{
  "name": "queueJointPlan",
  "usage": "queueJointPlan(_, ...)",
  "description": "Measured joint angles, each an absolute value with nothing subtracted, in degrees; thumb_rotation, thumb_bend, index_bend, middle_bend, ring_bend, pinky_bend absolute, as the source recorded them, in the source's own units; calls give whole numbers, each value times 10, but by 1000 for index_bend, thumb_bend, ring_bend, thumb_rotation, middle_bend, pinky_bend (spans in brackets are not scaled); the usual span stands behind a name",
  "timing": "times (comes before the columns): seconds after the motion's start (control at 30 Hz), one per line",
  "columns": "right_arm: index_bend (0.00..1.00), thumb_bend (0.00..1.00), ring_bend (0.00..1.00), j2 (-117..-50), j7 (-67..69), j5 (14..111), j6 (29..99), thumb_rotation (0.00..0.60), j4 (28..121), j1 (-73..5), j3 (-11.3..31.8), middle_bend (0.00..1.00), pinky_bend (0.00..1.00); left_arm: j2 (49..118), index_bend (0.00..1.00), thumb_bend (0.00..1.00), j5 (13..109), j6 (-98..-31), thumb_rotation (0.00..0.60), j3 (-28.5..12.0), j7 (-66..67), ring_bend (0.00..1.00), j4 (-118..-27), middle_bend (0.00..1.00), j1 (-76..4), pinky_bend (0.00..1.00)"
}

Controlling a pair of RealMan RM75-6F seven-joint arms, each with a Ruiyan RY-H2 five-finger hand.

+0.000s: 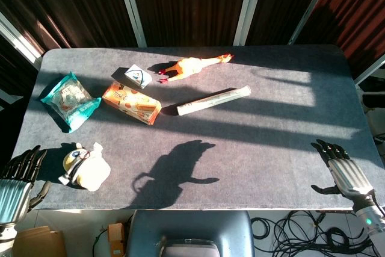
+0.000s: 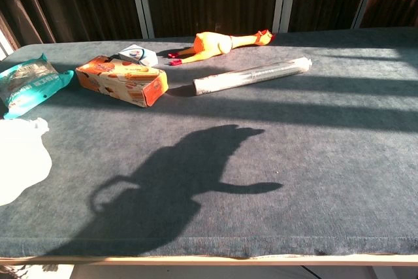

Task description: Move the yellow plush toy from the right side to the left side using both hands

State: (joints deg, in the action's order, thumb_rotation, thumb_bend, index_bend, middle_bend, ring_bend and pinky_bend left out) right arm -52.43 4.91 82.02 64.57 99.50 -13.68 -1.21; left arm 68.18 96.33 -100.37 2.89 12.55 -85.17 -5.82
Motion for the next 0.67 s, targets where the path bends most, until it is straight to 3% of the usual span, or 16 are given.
queueJointPlan(0.67, 0, 74, 0, -529, 43, 848, 691, 600, 996, -109, -22, 0, 0, 626, 141, 314, 901, -881, 600, 40, 169, 159, -925, 102, -38, 234)
